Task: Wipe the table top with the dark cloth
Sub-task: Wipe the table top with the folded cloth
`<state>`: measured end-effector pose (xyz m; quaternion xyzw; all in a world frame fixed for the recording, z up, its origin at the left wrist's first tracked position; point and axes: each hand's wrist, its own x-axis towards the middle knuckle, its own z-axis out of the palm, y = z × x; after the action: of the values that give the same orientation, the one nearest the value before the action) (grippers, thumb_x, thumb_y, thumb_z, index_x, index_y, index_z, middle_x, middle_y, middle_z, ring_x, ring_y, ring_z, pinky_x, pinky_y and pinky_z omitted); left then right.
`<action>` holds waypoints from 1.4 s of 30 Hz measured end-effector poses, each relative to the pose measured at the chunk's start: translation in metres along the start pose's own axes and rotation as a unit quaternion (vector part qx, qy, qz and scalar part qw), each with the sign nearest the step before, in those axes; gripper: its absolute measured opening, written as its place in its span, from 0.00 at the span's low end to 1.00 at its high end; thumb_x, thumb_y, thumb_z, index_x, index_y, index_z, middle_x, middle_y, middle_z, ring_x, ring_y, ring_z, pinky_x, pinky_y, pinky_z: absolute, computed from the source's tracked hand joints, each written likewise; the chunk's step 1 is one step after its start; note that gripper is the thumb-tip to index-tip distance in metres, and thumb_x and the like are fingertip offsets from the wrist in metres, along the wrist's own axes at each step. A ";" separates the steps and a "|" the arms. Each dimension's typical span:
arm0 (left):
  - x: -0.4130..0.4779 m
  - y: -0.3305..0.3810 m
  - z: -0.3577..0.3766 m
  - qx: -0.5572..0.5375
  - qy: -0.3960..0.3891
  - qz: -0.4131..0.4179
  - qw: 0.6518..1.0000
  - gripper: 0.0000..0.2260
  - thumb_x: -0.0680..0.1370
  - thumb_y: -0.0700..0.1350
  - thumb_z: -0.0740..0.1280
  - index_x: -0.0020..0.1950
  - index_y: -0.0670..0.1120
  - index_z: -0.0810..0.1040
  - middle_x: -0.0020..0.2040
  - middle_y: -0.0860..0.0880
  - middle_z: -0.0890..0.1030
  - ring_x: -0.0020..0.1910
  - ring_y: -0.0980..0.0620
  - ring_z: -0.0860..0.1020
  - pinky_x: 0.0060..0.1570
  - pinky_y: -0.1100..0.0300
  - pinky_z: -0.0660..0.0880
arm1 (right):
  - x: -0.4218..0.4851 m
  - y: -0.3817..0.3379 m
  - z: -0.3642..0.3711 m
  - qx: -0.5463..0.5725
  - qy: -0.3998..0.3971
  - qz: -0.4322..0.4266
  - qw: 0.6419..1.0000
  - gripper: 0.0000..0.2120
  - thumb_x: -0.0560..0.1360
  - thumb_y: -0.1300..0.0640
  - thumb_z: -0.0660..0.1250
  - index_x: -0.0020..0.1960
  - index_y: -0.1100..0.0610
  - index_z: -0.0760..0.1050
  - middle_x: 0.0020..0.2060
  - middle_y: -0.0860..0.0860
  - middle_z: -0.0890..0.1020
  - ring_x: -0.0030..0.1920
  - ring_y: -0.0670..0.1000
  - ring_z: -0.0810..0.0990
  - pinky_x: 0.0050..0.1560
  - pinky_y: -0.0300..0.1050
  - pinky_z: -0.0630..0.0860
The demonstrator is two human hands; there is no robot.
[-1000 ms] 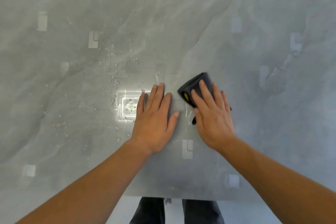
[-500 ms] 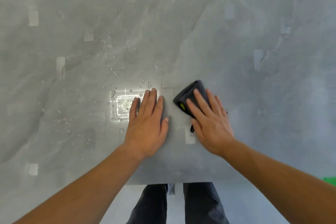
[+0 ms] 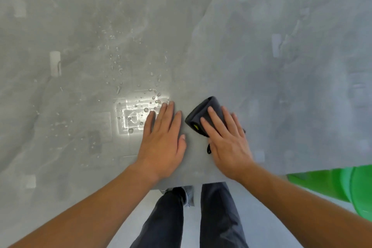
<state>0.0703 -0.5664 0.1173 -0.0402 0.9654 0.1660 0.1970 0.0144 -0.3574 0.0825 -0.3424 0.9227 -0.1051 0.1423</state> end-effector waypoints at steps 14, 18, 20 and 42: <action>-0.041 -0.002 0.023 -0.006 0.027 -0.008 1.000 0.29 0.80 0.53 0.49 0.78 0.40 0.60 0.81 0.40 0.53 0.81 0.43 0.49 0.77 0.42 0.48 | 0.002 -0.010 0.006 -0.004 0.021 -0.027 0.999 0.29 0.79 0.53 0.56 0.79 0.50 0.59 0.80 0.51 0.56 0.80 0.61 0.49 0.78 0.64 0.49; -0.053 -0.004 0.027 0.014 0.026 -0.008 1.000 0.28 0.81 0.52 0.49 0.78 0.39 0.60 0.81 0.40 0.53 0.81 0.43 0.49 0.77 0.43 0.47 | -0.024 0.008 0.005 -0.049 -0.029 -0.139 0.989 0.28 0.79 0.53 0.55 0.79 0.49 0.59 0.80 0.51 0.57 0.80 0.59 0.49 0.78 0.62 0.49; -0.059 -0.003 0.027 0.017 0.037 -0.009 0.999 0.28 0.80 0.52 0.49 0.77 0.40 0.62 0.81 0.40 0.54 0.80 0.42 0.50 0.77 0.43 0.47 | -0.012 0.022 -0.004 -0.025 -0.021 -0.075 0.997 0.26 0.80 0.53 0.52 0.79 0.50 0.60 0.80 0.50 0.57 0.80 0.59 0.50 0.78 0.61 0.48; -0.080 -0.028 0.040 -0.070 0.094 -0.054 0.992 0.23 0.82 0.53 0.51 0.74 0.43 0.66 0.79 0.41 0.60 0.78 0.42 0.57 0.74 0.45 0.56 | -0.072 -0.064 0.042 0.048 0.086 0.132 0.986 0.26 0.81 0.52 0.54 0.79 0.51 0.61 0.80 0.50 0.57 0.80 0.60 0.50 0.78 0.62 0.48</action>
<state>0.1622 -0.5780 0.1056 -0.1211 0.9621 0.2178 0.1104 0.1190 -0.3614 0.0758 -0.1996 0.9626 -0.1585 0.0914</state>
